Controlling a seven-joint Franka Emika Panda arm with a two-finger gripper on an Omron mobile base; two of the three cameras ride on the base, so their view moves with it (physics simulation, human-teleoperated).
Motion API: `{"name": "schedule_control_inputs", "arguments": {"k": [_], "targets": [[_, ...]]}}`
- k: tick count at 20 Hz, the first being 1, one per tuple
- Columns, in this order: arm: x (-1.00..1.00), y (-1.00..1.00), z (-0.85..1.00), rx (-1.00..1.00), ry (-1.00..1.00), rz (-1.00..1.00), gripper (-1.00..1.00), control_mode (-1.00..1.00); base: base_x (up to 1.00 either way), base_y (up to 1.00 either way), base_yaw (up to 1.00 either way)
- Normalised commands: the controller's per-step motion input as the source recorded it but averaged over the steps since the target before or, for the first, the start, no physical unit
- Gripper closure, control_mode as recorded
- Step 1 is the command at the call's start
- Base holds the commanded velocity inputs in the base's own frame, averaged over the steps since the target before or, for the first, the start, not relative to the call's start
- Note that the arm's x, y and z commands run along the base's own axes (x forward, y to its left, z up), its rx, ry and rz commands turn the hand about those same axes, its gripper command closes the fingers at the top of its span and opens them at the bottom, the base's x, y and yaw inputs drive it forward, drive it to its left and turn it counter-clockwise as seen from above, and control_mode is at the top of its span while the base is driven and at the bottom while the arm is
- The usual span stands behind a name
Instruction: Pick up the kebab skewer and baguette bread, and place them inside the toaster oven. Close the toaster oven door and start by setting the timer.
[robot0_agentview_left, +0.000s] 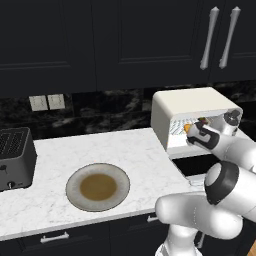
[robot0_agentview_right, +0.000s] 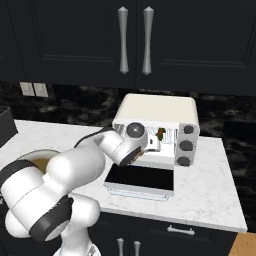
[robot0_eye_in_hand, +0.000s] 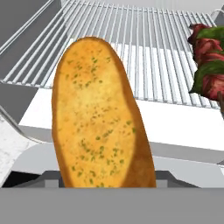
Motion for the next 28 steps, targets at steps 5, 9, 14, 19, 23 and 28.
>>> {"name": "schedule_control_inputs", "arguments": {"k": [5, 9, 14, 19, 23, 28], "targets": [[0.08, 0.00, 0.00, 0.02, -0.25, 0.00, 1.00, -1.00, 0.00, 0.00, 0.00], [0.70, 0.00, -0.02, 0.05, -0.02, 0.00, 1.00, -1.00, 0.00, 0.00, 0.00], [0.65, 0.00, 0.00, 0.02, 0.00, 0.01, 1.00, -1.00, 0.00, 0.00, 0.00], [0.27, -0.10, -0.03, 0.01, -0.03, 0.00, 1.00, -1.00, 0.00, 0.00, 0.00], [0.08, -0.01, 0.00, 0.00, -0.12, 0.00, 1.00, -1.00, 0.00, 0.00, 0.00], [0.02, 0.00, 0.06, 0.00, -0.08, 0.00, 1.00, -1.00, 0.00, 0.00, 0.00]]}}
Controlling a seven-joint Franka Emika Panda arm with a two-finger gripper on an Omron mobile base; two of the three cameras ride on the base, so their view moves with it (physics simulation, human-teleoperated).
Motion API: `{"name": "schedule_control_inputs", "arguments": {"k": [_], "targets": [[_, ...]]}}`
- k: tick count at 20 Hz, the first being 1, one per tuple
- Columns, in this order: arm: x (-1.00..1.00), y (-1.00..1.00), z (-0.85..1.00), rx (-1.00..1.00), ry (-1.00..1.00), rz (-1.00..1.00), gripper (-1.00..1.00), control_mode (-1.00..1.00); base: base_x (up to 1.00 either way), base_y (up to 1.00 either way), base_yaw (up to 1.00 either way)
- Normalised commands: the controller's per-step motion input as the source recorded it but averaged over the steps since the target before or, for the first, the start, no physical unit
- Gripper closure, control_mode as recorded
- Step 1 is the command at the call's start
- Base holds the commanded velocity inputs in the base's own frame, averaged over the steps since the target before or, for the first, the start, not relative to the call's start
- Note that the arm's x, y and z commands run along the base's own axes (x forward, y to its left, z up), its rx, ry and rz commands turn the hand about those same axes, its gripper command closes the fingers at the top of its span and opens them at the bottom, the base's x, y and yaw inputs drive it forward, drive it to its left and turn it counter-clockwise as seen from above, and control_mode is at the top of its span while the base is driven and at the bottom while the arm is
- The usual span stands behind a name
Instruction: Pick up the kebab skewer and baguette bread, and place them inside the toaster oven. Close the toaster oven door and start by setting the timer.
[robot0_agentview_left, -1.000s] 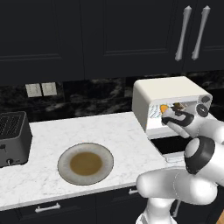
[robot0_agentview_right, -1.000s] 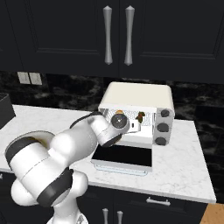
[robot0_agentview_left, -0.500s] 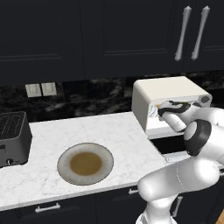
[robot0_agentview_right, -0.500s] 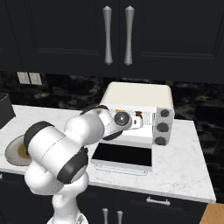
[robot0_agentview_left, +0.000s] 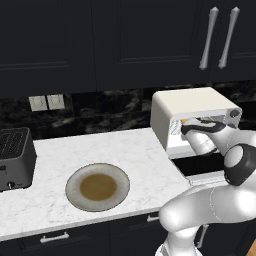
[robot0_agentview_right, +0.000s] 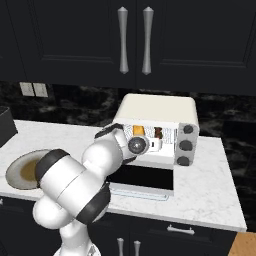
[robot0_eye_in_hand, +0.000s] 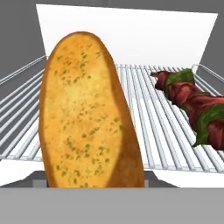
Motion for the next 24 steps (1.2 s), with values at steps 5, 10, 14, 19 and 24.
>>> {"name": "schedule_control_inputs", "arguments": {"k": [5, 10, 14, 19, 24], "targets": [[0.08, 0.00, 0.38, 0.00, 0.00, 0.00, 1.00, -1.00, 0.00, 0.00, 0.00], [0.05, 0.00, 0.52, 0.00, 0.00, 0.00, 1.00, -1.00, 0.00, 0.00, 0.00], [0.06, 0.00, 0.49, 0.00, 0.01, 0.00, 1.00, -1.00, 0.00, 0.00, 0.00], [0.11, 0.00, 0.39, 0.00, 0.01, 0.00, 1.00, -1.00, 0.00, 0.00, 0.00], [0.24, 0.00, 0.18, 0.00, 0.01, 0.00, -1.00, -1.00, 0.00, 0.00, 0.00]]}}
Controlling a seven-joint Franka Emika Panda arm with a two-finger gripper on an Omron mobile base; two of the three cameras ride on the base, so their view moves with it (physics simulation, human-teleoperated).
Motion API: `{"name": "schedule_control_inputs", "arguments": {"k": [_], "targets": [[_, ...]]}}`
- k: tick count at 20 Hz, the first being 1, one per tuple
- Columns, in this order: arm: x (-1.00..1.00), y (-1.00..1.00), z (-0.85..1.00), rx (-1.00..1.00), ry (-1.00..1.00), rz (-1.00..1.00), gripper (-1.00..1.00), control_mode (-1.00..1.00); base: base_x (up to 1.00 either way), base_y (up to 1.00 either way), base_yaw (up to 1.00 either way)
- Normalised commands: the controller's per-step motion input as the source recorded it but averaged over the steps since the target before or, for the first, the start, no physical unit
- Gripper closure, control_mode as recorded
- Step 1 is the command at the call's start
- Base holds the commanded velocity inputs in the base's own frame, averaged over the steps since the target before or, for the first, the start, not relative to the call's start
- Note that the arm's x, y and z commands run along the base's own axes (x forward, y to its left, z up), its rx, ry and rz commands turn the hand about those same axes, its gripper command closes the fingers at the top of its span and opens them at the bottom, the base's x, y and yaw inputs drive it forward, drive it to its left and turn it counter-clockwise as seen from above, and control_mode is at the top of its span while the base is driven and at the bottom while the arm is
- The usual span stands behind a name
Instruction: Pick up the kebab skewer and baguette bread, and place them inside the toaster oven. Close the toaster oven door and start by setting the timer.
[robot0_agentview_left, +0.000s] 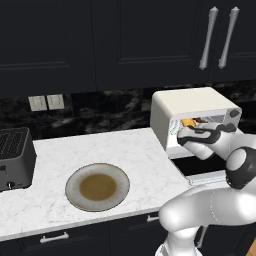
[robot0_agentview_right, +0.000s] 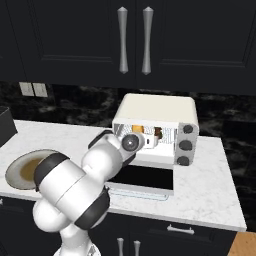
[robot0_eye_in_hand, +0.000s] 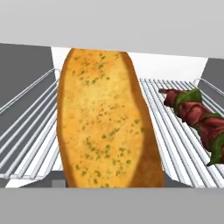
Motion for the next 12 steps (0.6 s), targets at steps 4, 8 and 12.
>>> {"name": "schedule_control_inputs", "arguments": {"k": [4, 8, 12], "targets": [[0.31, 0.02, 0.10, 0.00, 0.01, 0.00, -1.00, -1.00, 0.00, 0.00, 0.00], [0.04, 0.00, 0.00, 0.00, 0.01, 0.00, -1.00, -1.00, 0.00, 0.00, 0.00], [-0.01, 0.00, 0.00, 0.00, 0.00, 0.00, -1.00, -1.00, 0.00, 0.00, 0.00]]}}
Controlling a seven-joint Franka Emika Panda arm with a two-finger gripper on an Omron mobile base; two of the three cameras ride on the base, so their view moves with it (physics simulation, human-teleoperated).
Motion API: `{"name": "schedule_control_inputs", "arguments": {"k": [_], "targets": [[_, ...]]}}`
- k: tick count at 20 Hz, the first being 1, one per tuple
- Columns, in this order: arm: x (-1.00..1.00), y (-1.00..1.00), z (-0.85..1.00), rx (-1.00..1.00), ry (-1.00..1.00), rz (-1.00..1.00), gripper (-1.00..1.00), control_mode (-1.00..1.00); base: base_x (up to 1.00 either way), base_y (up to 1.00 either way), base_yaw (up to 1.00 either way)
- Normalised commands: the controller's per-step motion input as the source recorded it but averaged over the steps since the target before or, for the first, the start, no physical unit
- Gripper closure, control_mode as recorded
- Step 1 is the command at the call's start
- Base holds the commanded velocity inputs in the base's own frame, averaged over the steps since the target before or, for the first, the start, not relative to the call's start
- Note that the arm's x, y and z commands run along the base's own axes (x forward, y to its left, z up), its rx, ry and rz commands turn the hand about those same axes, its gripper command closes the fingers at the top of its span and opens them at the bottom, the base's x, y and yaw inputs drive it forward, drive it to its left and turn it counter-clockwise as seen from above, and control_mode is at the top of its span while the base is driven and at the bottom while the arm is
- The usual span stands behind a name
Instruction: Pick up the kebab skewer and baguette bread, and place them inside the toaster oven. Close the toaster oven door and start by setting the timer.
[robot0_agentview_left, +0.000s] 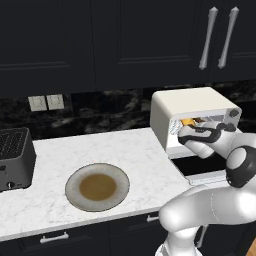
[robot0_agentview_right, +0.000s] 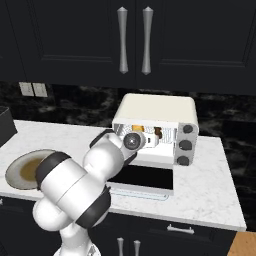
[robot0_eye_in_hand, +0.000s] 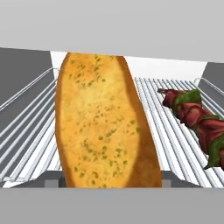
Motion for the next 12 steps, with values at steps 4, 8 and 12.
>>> {"name": "schedule_control_inputs", "arguments": {"k": [4, 8, 12], "targets": [[-0.01, 0.00, 0.23, 0.00, 0.00, 0.00, -1.00, -1.00, 0.00, 0.00, 0.00], [-0.03, -0.01, 0.36, 0.00, 0.00, 0.00, -1.00, -1.00, 0.00, 0.00, 0.00], [-0.24, -0.10, 0.44, 0.00, 0.00, 0.00, -1.00, -1.00, 0.00, 0.00, 0.00]]}}
